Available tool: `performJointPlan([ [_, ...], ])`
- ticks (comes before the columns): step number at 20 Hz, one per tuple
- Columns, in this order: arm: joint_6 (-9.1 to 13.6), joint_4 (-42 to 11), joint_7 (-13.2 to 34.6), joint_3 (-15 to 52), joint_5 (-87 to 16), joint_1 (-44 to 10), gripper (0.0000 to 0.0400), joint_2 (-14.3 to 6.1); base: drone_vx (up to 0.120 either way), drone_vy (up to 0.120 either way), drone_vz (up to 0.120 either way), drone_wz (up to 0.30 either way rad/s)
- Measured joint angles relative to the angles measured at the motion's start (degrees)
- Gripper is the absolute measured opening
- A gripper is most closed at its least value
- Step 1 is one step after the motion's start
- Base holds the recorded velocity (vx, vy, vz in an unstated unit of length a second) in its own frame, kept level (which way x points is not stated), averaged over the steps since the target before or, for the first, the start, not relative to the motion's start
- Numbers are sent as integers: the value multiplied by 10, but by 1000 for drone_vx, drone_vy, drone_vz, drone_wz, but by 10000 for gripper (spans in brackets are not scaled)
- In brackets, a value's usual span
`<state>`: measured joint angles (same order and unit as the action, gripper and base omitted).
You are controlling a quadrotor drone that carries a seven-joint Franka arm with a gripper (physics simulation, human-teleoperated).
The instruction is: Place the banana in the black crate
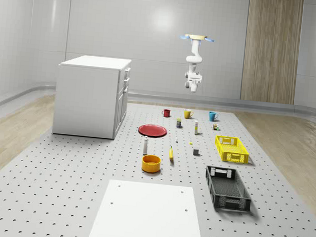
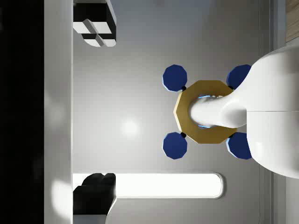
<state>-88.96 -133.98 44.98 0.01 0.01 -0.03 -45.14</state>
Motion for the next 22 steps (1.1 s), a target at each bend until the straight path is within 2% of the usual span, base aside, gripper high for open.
performJointPlan([
  [3, 31, 36, -1, 0, 0, -1, 400, 4, 0, -13, 0, 0],
  [11, 88, 127, -1, 1, 1, -2, 400, 34, 0, -120, 0, 0],
  [16, 104, 156, -1, 2, 1, -3, 400, 45, 96, -120, 0, 0],
  [22, 109, 168, -2, 2, 1, -4, 400, 49, 120, -120, 0, 0],
])
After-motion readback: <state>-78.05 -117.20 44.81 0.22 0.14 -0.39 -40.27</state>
